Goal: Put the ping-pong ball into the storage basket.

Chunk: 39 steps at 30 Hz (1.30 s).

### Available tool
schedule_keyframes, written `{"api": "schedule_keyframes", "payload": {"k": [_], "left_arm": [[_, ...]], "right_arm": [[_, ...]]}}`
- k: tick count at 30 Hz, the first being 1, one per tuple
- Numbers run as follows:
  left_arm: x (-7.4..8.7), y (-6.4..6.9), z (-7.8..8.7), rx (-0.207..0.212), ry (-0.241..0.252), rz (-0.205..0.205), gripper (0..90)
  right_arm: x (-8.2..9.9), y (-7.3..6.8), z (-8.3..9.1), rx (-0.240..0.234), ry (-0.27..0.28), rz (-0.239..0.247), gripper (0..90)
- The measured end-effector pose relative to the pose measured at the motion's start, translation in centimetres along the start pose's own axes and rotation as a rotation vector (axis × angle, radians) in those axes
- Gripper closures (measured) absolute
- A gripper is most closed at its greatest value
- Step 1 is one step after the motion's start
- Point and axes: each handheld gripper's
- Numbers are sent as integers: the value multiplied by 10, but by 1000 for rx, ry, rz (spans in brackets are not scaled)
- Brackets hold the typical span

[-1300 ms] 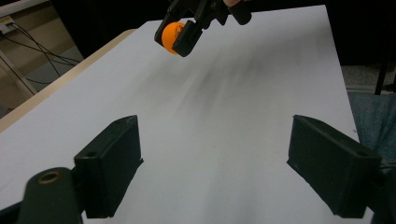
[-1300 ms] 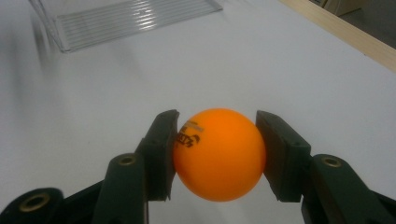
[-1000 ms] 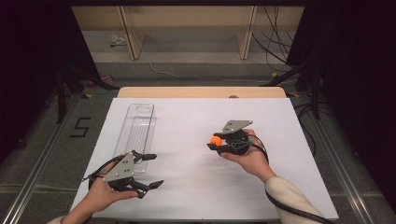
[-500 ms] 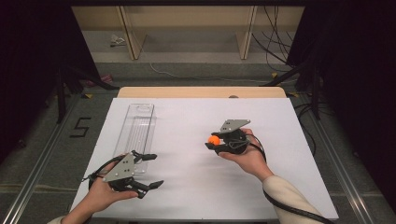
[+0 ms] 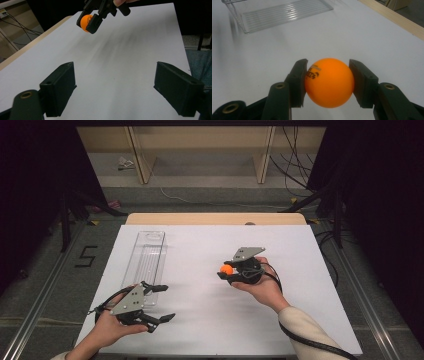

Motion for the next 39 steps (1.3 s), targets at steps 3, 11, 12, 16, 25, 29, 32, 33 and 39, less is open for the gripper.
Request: {"api": "schedule_keyframes", "payload": {"k": [3, 11, 12, 16, 25, 29, 32, 33, 39], "left_arm": [[0, 0, 0, 1, -1, -1, 169], [0, 0, 0, 1, -1, -1, 169], [0, 0, 0, 1, -1, -2, 169], [0, 0, 0, 1, -1, -1, 169], [0, 0, 0, 1, -1, -2, 169], [0, 0, 0, 1, -1, -2, 168], [0, 0, 0, 1, 0, -2, 168], [0, 0, 0, 2, -1, -2, 168], [0, 0, 0, 1, 0, -2, 169]], "right_arm": [[-1, 0, 0, 1, 1, -2, 514], [-3, 1, -2, 2, 5, -4, 514], [-3, 1, -2, 1, 5, -5, 514], [-5, 1, -3, 0, 4, -4, 514], [-8, 0, -7, 0, 8, -1, 514], [-10, 1, -8, 2, 10, 0, 514], [-11, 0, -9, 2, 11, 1, 514], [-11, 0, -9, 0, 9, 0, 514], [-14, 0, -11, 0, 11, 1, 514]]}}
Point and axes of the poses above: each handheld gripper's, and its own axes: z roughly backward along the jaws, x roughly out of its underside, y roughly to its right, and after that the axes turned 9 degrees about -y, right-handed
